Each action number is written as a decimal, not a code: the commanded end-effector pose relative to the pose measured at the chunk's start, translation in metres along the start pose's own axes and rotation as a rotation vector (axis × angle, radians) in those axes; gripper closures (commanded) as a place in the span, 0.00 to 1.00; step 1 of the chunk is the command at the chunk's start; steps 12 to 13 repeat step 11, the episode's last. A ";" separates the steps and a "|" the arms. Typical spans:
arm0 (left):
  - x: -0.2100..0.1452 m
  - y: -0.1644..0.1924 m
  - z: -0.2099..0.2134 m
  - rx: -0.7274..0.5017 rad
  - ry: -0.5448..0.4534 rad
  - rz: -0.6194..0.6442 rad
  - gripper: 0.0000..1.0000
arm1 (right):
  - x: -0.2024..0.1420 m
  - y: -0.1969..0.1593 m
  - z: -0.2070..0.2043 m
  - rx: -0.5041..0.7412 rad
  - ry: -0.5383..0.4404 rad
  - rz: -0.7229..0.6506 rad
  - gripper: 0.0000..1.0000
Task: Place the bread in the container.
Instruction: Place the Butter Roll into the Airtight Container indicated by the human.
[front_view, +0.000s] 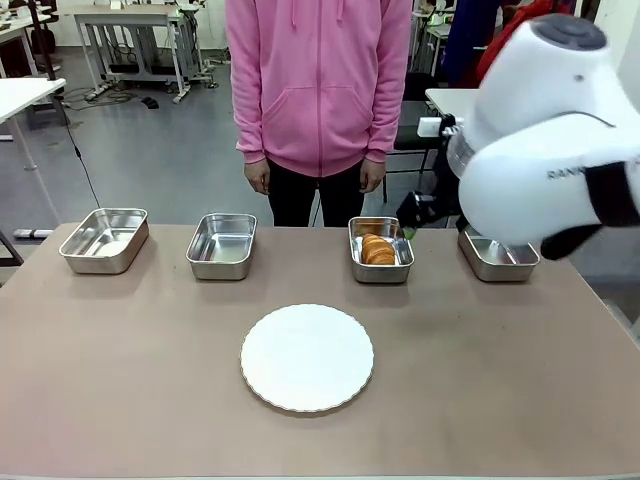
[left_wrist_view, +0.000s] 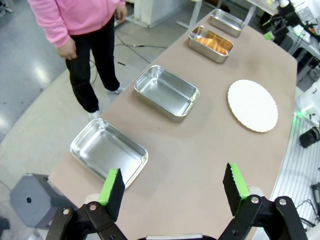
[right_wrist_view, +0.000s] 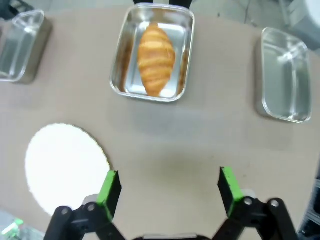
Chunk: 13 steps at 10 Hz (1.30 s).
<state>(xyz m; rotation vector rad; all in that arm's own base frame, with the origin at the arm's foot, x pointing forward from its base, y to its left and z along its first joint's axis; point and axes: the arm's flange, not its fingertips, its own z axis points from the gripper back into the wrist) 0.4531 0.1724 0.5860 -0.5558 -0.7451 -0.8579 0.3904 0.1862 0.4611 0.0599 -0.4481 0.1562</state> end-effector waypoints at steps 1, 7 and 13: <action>0.001 -0.001 0.001 -0.004 -0.007 -0.006 0.00 | -0.017 -0.012 0.003 0.048 -0.004 0.040 0.00; 0.001 -0.001 0.001 -0.004 -0.007 -0.006 0.00 | -0.019 -0.007 0.001 0.016 0.011 0.025 0.00; 0.001 -0.001 0.001 -0.004 -0.007 -0.006 0.00 | -0.019 -0.007 0.001 0.016 0.011 0.025 0.00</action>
